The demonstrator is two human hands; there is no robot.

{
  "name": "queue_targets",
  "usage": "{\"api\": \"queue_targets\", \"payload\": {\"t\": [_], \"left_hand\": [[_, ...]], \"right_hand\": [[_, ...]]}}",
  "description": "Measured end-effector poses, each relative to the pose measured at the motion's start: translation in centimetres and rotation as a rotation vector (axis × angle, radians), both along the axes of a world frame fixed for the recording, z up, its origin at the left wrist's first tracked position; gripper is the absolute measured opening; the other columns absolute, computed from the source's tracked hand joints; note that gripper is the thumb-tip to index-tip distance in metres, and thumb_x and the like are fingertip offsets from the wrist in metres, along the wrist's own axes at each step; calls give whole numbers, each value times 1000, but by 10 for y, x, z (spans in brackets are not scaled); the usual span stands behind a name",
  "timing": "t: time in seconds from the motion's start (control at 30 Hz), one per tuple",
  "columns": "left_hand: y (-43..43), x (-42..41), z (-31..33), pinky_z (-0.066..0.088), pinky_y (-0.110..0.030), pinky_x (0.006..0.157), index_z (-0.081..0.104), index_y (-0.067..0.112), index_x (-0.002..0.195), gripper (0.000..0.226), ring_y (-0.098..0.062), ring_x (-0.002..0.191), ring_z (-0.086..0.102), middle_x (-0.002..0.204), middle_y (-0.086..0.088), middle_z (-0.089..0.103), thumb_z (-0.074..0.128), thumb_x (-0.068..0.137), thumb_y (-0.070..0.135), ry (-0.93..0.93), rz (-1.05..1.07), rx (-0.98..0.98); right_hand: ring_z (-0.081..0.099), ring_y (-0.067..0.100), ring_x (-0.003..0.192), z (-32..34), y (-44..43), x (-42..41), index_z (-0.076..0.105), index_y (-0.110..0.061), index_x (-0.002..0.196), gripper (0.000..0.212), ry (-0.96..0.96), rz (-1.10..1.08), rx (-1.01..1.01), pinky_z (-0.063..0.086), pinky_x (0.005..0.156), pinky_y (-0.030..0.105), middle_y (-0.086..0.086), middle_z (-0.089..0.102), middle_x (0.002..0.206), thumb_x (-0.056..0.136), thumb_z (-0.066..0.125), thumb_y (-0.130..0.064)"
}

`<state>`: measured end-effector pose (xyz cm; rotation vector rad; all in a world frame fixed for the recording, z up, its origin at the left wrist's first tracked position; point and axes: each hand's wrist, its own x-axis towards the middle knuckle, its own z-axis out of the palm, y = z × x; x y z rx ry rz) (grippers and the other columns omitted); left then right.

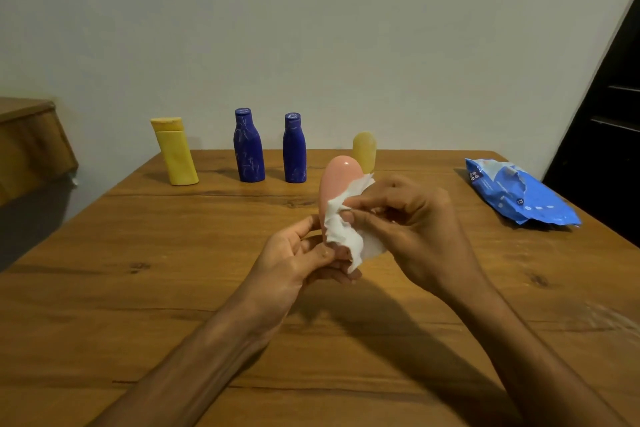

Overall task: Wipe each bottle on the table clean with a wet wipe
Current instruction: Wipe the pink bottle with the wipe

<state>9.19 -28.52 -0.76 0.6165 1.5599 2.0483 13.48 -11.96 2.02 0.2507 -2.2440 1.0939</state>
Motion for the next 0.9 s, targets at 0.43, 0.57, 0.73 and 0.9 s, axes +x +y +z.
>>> {"api": "queue_targets", "payload": {"t": [0.43,0.57,0.73,0.9], "left_hand": [[3,4,-5,58,-26,73,62,25,113,30,-14,90,71,102,0,74,64,87,11,239,118,-148],[6,5,-7,58,-36,73,61,19,116,30,-22,80,70,95,-8,73,64,87,12,270,105,-180],[4,2,-11,60,-35,71,60,13,120,34,-17,85,71,98,-1,74,66,87,8,270,173,-206],[5,5,-11,59,-30,69,60,19,115,30,-21,78,71,93,-8,74,64,87,10,313,130,-181]], "right_hand": [[54,-4,87,-6,-9,-1,74,-16,98,21,149,-54,224,47,73,8,-14,57,94,78,72,-23],[56,2,90,-5,-8,-2,73,-12,100,21,249,-176,207,48,75,8,-3,63,98,80,72,-16],[54,3,95,-6,-16,1,72,-20,103,28,90,-75,336,49,73,14,-7,59,103,76,74,-29],[55,1,90,-7,-13,-1,73,-13,97,19,215,-153,268,45,72,5,-4,62,98,78,74,-19]]}}
